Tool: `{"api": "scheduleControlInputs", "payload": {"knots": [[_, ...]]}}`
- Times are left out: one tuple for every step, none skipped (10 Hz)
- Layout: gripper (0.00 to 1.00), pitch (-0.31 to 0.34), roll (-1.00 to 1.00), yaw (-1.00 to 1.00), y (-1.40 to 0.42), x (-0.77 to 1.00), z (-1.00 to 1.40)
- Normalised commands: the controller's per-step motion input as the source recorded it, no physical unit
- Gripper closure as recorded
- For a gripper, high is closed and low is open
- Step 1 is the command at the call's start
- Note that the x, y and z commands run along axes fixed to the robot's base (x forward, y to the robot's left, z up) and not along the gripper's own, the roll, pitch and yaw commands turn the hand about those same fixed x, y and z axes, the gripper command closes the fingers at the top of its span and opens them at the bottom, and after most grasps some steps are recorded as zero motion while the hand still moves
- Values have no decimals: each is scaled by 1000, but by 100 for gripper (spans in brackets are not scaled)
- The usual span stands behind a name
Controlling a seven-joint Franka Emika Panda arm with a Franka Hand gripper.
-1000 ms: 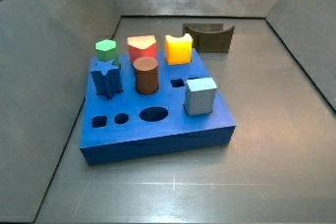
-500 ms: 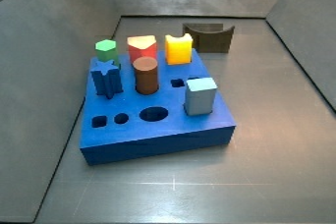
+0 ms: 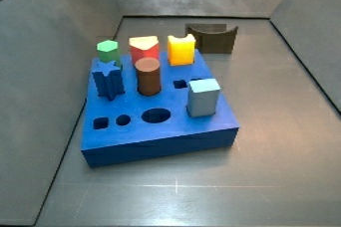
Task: Pick up the square-circle object. Move up. Rotate the square-circle object. Move to above the board. Insert the square-circle object.
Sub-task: Rotate the square-circle object.
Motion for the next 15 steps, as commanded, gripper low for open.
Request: {"api": "scheduleControlInputs", "payload": {"knots": [[100, 24, -15, -1000, 11, 43, -15], [100, 26, -16, -1000, 11, 43, -15], [100, 28, -18, -1000, 11, 43, -15], [100, 30, -19, -1000, 11, 43, -15], [100, 33, -21, -1000, 11, 43, -15], [100, 37, -23, -1000, 11, 42, -15], [100, 41, -26, -1000, 12, 42, -15], [100, 43, -28, -1000, 11, 43, -15], [100, 51, -32, -1000, 12, 42, -15], [100, 22, -14, -1000, 0, 0, 0], [100, 23, -15, -1000, 0, 0, 0], [100, 25, -16, -1000, 1, 1, 1], [100, 26, -17, -1000, 3, 1, 2], [100, 28, -18, -1000, 6, 2, 3], [100, 30, -20, -1000, 7, 3, 3]]}}
